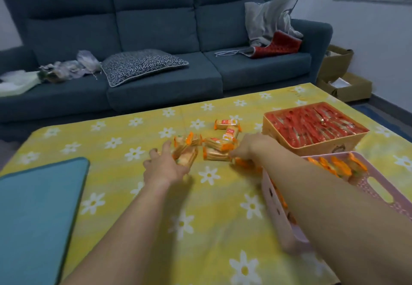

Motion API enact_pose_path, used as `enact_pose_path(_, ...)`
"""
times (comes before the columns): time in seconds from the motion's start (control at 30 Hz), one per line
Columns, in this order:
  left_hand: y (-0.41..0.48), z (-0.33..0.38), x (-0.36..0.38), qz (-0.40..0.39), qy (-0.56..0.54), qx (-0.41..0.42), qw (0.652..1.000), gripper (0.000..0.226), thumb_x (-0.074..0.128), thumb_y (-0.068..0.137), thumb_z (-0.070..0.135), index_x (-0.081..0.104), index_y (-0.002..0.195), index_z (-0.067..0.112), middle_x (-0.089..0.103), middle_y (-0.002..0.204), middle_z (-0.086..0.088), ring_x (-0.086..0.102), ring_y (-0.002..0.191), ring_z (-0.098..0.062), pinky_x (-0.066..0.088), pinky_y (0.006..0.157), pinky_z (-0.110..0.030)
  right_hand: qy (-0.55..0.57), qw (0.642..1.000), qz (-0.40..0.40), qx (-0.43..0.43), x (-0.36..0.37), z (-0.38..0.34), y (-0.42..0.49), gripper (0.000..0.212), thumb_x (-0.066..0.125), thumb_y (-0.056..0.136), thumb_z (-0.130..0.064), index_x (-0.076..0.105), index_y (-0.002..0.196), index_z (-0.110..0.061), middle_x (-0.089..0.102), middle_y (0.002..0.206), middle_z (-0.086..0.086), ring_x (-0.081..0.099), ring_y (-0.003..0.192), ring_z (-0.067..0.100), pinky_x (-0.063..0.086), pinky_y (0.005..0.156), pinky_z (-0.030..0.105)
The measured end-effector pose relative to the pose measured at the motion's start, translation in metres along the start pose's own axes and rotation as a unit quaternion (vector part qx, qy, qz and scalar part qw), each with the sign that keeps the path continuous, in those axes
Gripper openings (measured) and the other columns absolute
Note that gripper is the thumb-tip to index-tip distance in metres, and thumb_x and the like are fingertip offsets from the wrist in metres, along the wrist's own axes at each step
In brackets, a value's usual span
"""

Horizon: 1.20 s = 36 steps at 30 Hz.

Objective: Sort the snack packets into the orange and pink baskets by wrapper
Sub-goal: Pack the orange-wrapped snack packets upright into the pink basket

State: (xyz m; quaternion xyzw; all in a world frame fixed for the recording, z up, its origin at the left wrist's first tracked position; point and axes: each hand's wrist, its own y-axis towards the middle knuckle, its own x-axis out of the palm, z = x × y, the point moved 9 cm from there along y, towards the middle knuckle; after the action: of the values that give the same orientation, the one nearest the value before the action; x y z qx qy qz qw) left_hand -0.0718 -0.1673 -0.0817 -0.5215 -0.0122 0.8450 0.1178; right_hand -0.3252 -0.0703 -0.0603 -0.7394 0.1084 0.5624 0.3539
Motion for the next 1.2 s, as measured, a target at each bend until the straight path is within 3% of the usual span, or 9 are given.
enact_pose_path(0.13,0.027,0.013,0.021,-0.044,0.024,0.028,0.998,0.107,0.071,0.070,0.074,0.011,0.154,0.047,0.019,0.159,-0.013,0.028,0.140,-0.045,0.037,0.108,-0.053,0.064,0.993,-0.100,0.018,0.033,-0.016,0.041,0.089,0.055,0.081,-0.077,0.050,0.142,-0.012,0.058,0.135,0.013,0.058,0.100,0.030,0.045,0.086,0.034)
enact_pose_path(0.2,0.034,0.021,0.031,-0.051,0.043,0.045,0.997,0.105,0.070,0.068,0.078,0.014,0.153,0.050,0.021,0.157,-0.010,0.027,0.139,-0.044,0.038,0.108,-0.055,0.067,0.993,-0.098,0.027,0.036,-0.020,0.054,0.098,0.058,0.078,-0.078,0.040,0.149,-0.012,0.054,0.140,0.013,0.055,0.099,0.029,0.043,0.083,0.035)
enact_pose_path(0.27,0.036,0.026,0.039,-0.053,0.064,0.052,0.995,0.099,0.074,0.071,0.068,0.017,0.150,0.051,0.022,0.154,-0.008,0.027,0.137,-0.043,0.038,0.106,-0.058,0.054,0.996,-0.071,0.025,0.035,-0.021,0.065,0.117,0.061,0.071,-0.081,0.020,0.157,-0.014,0.042,0.150,0.015,0.054,0.118,0.033,0.046,0.092,0.039)
enact_pose_path(0.37,0.032,0.028,0.037,-0.027,0.084,0.065,0.994,0.084,0.075,0.080,0.044,0.022,0.146,0.048,0.028,0.146,-0.008,0.032,0.129,-0.042,0.043,0.099,-0.057,0.010,0.999,-0.034,0.002,0.034,-0.024,0.068,0.121,0.061,0.071,-0.081,0.003,0.160,-0.021,0.017,0.162,0.020,0.029,0.144,0.041,0.035,0.113,0.050)
enact_pose_path(0.5,0.022,0.023,0.027,0.004,0.095,0.079,0.992,0.071,0.072,0.080,0.048,0.032,0.138,0.041,0.035,0.137,-0.009,0.036,0.124,-0.042,0.049,0.092,-0.050,0.002,0.997,-0.013,-0.077,0.031,-0.041,0.055,0.101,0.075,0.076,-0.060,0.019,0.154,-0.031,0.024,0.157,0.019,0.037,0.139,0.042,0.038,0.111,0.050)
enact_pose_path(0.6,0.013,0.013,0.025,-0.003,0.115,0.065,0.991,0.071,0.072,0.074,0.058,0.036,0.131,0.037,0.028,0.143,-0.011,0.029,0.131,-0.045,0.045,0.100,-0.050,0.000,0.989,-0.018,-0.145,0.035,-0.057,0.043,0.102,0.086,0.068,-0.044,0.024,0.149,-0.040,0.034,0.148,0.015,0.047,0.129,0.041,0.045,0.105,0.048)
enact_pose_path(0.8,0.008,0.003,0.024,0.001,0.121,0.069,0.990,0.071,0.081,0.068,0.050,0.034,0.119,0.034,0.032,0.137,-0.007,0.043,0.122,-0.039,0.045,0.095,-0.052,-0.038,0.985,-0.006,-0.167,0.041,-0.072,0.030,0.143,0.092,0.058,-0.041,-0.017,0.149,-0.055,0.010,0.162,0.013,0.040,0.138,0.043,0.048,0.101,0.051)
enact_pose_path(1.0,0.020,-0.004,0.034,-0.069,0.133,0.055,0.987,0.096,0.079,0.063,0.058,0.025,0.143,0.054,0.013,0.152,-0.006,0.033,0.132,-0.045,0.042,0.103,-0.057,-0.170,0.972,-0.021,-0.164,0.034,-0.095,0.035,0.141,0.090,0.057,-0.055,-0.014,0.151,-0.054,0.009,0.163,0.014,0.038,0.139,0.044,0.044,0.105,0.055)
enact_pose_path(1.2,0.020,0.000,0.021,-0.024,0.101,0.083,0.991,0.077,0.078,0.070,0.052,0.037,0.136,0.047,0.024,0.145,-0.004,0.046,0.120,-0.038,0.049,0.094,-0.046,-0.169,0.962,-0.056,-0.206,0.038,-0.111,0.034,0.119,0.088,0.062,-0.053,0.011,0.153,-0.051,0.035,0.146,0.009,0.047,0.129,0.037,0.049,0.099,0.048)
